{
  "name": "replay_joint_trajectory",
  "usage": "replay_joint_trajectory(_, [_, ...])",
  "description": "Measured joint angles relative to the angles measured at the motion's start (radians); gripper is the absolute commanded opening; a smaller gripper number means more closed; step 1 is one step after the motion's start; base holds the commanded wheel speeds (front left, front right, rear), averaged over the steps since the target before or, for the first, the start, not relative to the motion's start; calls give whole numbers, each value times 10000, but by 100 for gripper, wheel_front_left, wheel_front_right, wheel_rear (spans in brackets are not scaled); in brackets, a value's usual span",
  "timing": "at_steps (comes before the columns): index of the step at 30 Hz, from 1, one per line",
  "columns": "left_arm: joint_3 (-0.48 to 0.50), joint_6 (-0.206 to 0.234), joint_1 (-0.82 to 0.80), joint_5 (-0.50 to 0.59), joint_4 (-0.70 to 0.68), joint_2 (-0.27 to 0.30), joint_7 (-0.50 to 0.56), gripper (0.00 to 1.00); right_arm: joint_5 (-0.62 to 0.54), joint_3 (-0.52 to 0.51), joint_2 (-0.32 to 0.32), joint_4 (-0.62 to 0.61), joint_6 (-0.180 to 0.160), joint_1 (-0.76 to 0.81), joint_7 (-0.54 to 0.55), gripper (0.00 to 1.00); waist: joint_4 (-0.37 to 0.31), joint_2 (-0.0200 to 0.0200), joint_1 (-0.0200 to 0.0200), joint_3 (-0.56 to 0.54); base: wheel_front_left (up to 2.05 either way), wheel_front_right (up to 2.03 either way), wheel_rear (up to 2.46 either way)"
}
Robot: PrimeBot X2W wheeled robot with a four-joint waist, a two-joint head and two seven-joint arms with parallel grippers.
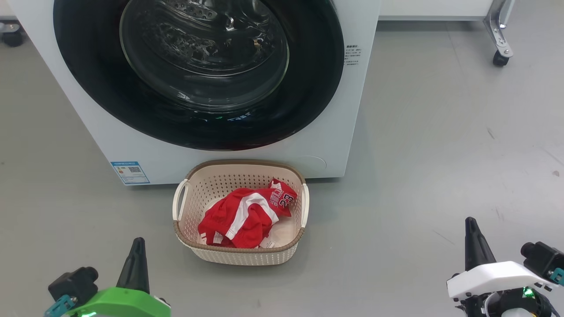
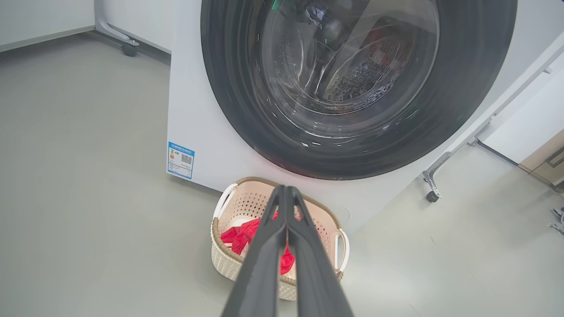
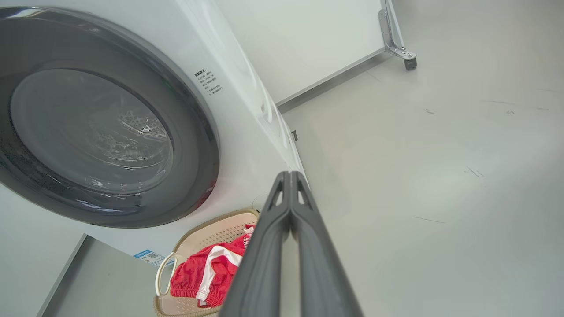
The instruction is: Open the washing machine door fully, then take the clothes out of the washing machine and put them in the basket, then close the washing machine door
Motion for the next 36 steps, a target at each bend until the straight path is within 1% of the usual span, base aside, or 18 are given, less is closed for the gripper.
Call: replay_joint_trajectory(36, [901,-405,-341,-4692,307,12,1250,0,4773,-874,44,629,516,-651,1039,0,-243,0,0,-200,0,0,0])
